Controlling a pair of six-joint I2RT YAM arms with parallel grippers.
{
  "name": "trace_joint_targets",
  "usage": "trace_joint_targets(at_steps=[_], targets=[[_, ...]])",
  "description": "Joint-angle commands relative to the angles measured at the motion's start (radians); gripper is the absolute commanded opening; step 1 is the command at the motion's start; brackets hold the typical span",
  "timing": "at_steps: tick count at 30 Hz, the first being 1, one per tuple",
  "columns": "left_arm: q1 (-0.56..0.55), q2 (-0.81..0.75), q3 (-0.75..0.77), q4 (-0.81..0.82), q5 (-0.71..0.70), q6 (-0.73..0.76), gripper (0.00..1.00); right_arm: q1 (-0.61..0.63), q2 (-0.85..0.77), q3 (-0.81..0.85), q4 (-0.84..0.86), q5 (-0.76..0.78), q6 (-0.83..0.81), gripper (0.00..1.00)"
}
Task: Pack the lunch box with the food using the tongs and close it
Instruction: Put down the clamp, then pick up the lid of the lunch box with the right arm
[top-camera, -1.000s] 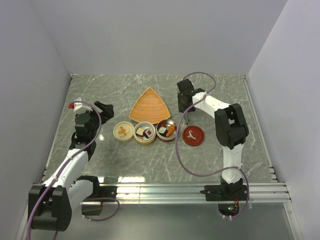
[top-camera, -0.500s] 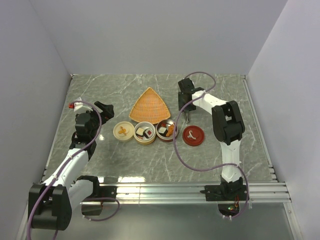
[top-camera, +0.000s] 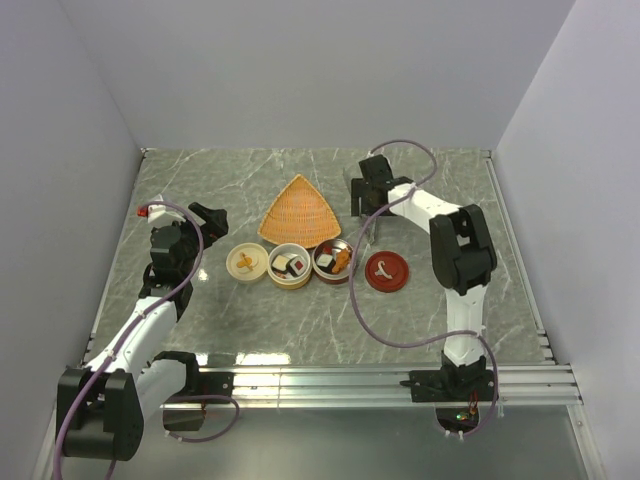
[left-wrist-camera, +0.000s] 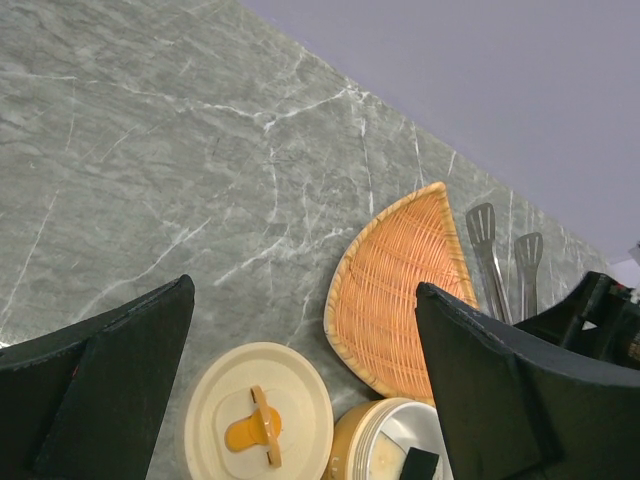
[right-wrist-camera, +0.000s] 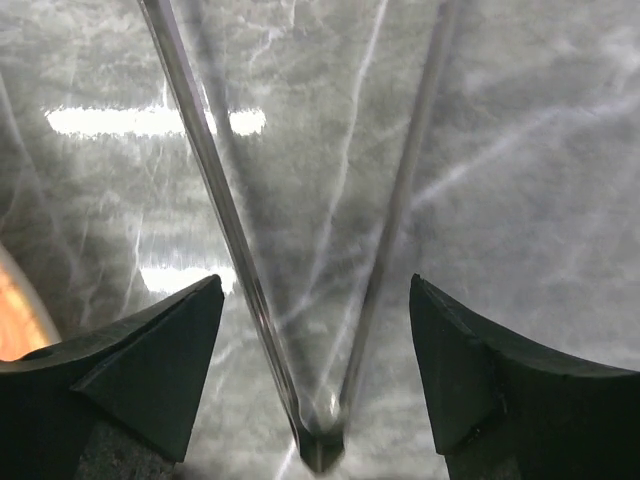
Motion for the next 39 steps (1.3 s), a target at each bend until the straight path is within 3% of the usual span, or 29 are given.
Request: trace_joint_targets(at_steps=[1, 9, 15, 25, 39], targets=[[-0.002, -0.012, 0.022, 0.049, 0.003, -0.003, 0.99, -0.003, -0.174, -0.080, 0.084, 0.039, 0.004, 0.82], [-0.002, -0.021, 0.018, 0.049, -0.005, -0.006, 0.99, 0.038, -0.539, -0.391, 0.211, 0.133, 0.010, 0.82], [-0.002, -0.025, 0.018, 0.047, 0.001, -0.006, 0.99, 0.083, -0.665, -0.578, 0.201, 0.074, 0.043, 0.81], [-0.002, -0.026, 0.016, 0.049, 0.001, -0.008, 0.99, 0.148, -0.699, -0.701, 0.124, 0.131, 0.092, 0.78], [-0.002, -0.020, 0.019, 0.052, 0.001, -0.008, 0.99, 0.175, -0.598, -0.642, -0.003, 0.097, 0.098, 0.71]])
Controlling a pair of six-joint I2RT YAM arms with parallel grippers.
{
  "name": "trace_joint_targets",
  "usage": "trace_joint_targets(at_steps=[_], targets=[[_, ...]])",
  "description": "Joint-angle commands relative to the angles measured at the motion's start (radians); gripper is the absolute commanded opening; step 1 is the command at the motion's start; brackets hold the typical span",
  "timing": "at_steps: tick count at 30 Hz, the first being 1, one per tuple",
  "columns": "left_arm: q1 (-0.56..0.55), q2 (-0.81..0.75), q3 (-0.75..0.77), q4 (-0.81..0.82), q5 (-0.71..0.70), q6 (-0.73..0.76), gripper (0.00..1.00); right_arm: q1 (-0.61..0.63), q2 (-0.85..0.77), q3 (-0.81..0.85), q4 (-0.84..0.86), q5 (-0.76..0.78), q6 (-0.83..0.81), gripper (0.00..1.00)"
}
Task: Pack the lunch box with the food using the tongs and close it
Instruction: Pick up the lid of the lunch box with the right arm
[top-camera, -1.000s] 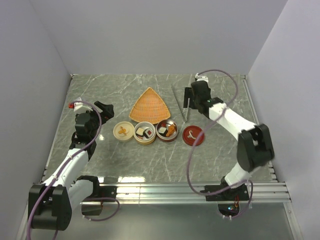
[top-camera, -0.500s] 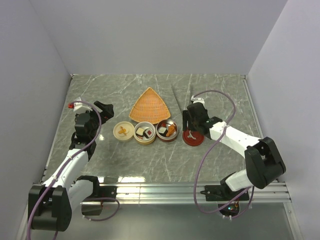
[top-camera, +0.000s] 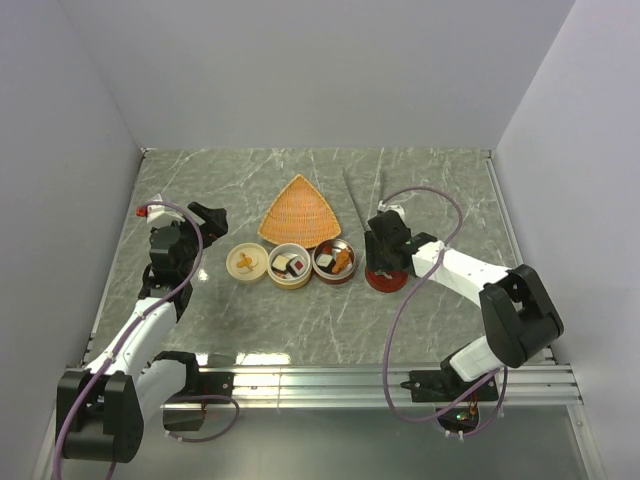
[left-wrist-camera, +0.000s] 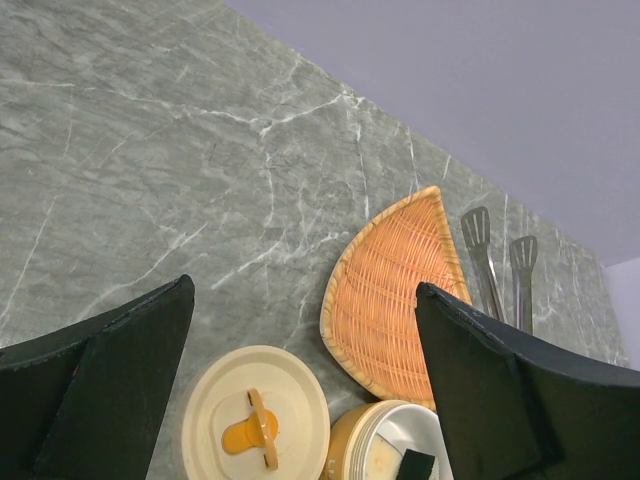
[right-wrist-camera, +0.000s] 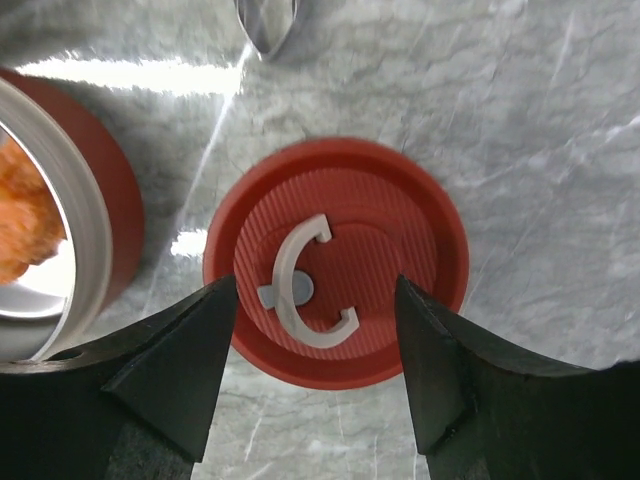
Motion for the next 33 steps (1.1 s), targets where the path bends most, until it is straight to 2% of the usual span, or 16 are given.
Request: trace_joint_targets(at_steps=[1, 6, 8, 10, 13, 20, 25, 28, 33], targets=[[-0.002, -0.009, 0.019, 0.048, 0.004, -0.007, 0.99, 0.015, 0.013, 0.050, -0.044, 0.001, 0.011, 0.71], [-0.002, -0.012, 0.019, 0.046, 0.003, -0.007, 1.00, 0.015, 0.059, 0.068, -0.087, 0.022, 0.017, 0.66], [-0.002, -0.013, 0.019, 0.046, 0.001, -0.008, 0.99, 0.015, 0.070, 0.075, -0.099, 0.027, 0.020, 0.61], [-0.002, -0.013, 0.019, 0.046, 0.001, -0.008, 1.00, 0.015, 0.078, 0.076, -0.104, 0.027, 0.020, 0.51], [-0.002, -0.015, 0.019, 0.045, -0.001, -0.008, 0.99, 0.016, 0.079, 0.075, -0.110, 0.041, 0.022, 0.41], [-0.002, -0.022, 0.019, 0.042, -0.004, -0.008, 1.00, 0.015, 0.044, 0.081, -0.145, 0.065, 0.020, 0.26], [-0.002, -0.028, 0.018, 0.039, -0.007, -0.007, 0.99, 0.015, -0.005, 0.101, -0.184, 0.094, 0.015, 0.07], [-0.002, -0.031, 0.018, 0.037, -0.008, -0.007, 1.00, 0.018, -0.033, 0.121, -0.207, 0.085, 0.008, 0.01], [-0.002, -0.038, 0.016, 0.035, -0.008, -0.007, 1.00, 0.044, -0.077, 0.206, -0.247, 0.090, 0.000, 0.00]])
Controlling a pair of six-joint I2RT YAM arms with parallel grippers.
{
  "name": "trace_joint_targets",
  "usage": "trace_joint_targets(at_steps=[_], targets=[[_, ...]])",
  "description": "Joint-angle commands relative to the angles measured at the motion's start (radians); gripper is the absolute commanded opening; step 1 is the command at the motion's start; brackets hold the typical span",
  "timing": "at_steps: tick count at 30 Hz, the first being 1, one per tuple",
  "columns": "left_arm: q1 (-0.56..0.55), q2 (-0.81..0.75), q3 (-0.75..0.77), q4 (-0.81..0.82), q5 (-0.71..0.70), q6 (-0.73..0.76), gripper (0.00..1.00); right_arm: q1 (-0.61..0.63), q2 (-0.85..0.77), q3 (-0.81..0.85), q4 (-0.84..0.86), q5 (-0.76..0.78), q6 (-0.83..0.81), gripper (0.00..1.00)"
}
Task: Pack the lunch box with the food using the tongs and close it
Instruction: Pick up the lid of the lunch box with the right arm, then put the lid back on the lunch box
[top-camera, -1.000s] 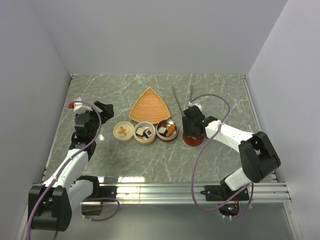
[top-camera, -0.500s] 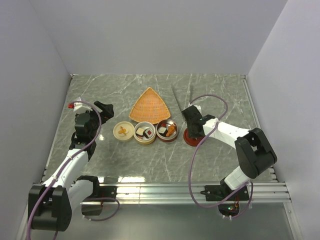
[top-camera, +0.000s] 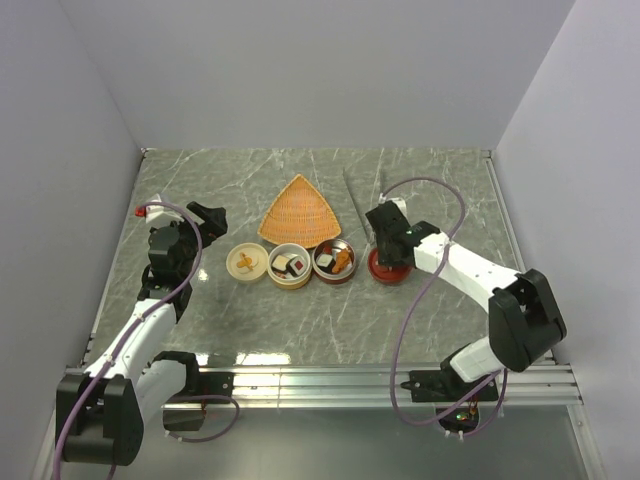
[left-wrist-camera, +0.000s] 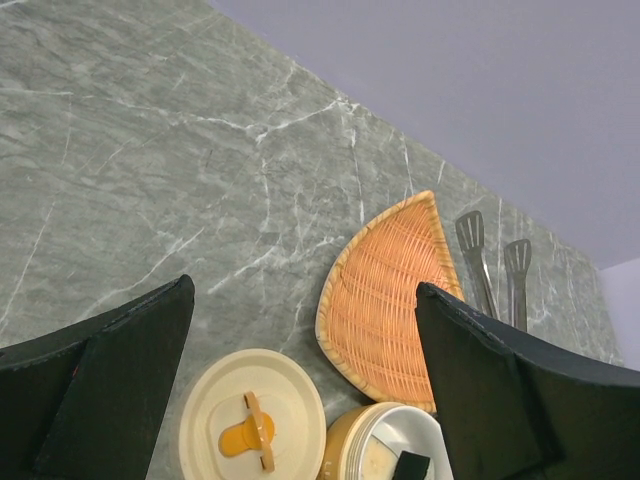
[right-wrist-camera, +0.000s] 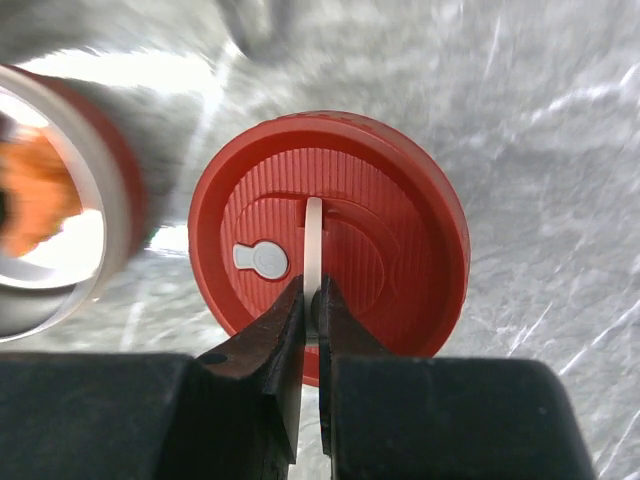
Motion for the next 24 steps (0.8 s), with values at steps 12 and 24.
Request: trace_joint_targets(at_steps=[12, 24], targets=[[-0.002, -0.029, 0.012, 0.037, -0.009, -0.007, 0.99, 0.075, -0.085, 0.240, 0.051, -0.132, -0.066, 0.00], [-0.002, -0.033, 0.009, 0.037, -0.011, -0.007, 0.99, 0.038, 0.030, 0.138, 0.281, -0.477, -0.022, 0.00]])
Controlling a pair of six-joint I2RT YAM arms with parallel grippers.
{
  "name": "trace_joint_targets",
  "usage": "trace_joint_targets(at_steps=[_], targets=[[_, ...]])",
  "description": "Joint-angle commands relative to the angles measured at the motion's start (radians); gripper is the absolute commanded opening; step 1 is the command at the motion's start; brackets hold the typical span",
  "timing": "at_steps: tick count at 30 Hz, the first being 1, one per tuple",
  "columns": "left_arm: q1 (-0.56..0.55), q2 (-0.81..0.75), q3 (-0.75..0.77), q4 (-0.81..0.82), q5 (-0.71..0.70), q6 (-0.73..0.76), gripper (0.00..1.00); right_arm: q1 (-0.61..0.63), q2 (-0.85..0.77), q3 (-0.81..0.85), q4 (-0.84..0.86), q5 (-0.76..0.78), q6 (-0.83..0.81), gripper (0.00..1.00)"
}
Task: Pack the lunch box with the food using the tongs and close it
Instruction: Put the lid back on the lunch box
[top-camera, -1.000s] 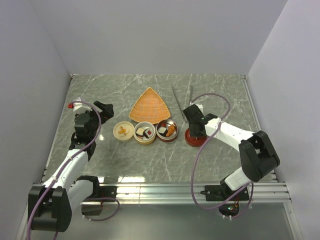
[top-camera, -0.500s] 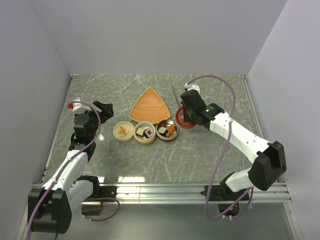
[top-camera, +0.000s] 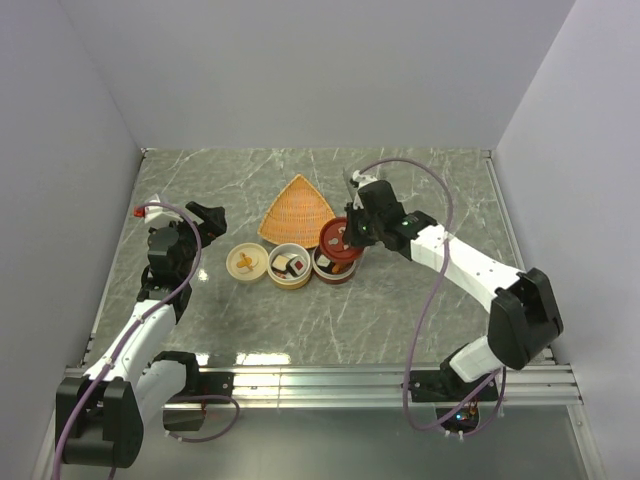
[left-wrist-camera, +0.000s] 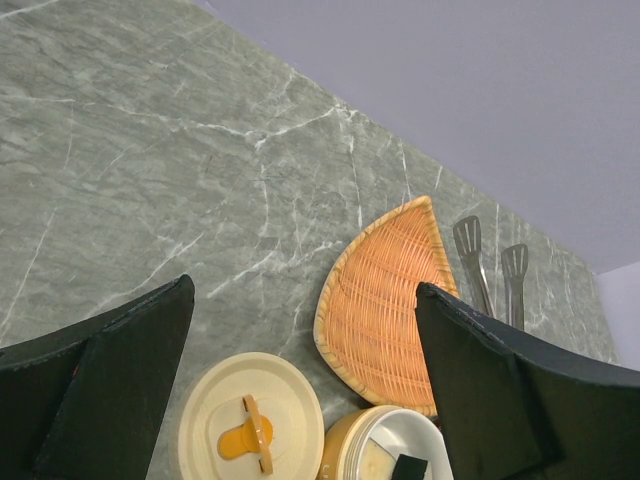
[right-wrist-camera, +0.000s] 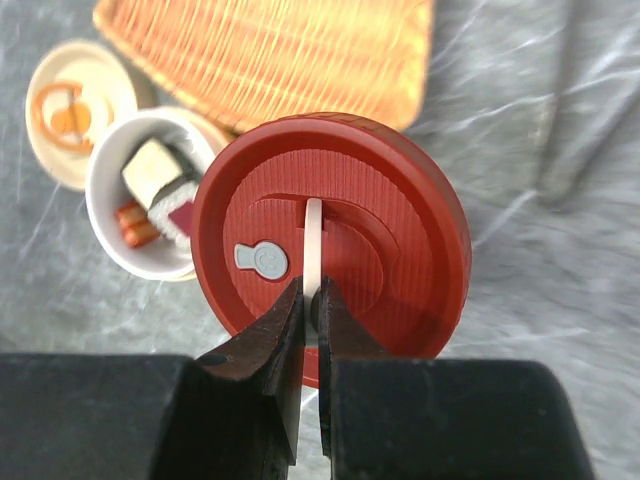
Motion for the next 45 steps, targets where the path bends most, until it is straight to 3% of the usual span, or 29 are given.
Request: trace_joint_targets(at_steps=[1, 7, 18, 45], targets=[[-0.002, -0.019, 0.009, 0.037, -0.004, -0.007, 0.99, -0.005, 0.037, -0.011, 0.095, -0.116, 0.015, 0.00], [-0.002, -0.022, 0.009, 0.036, -0.005, -0.007, 1.00, -0.007, 0.118, -0.004, 0.107, -0.174, 0.021, 0.00], [-0.002, -0.019, 0.009, 0.039, -0.005, -0.009, 0.99, -0.005, 0.161, -0.025, 0.091, -0.145, 0.023, 0.00], [-0.002, -0.012, 0.009, 0.042, -0.002, -0.009, 1.00, -0.019, 0.092, -0.070, 0.058, -0.074, 0.010, 0.00]])
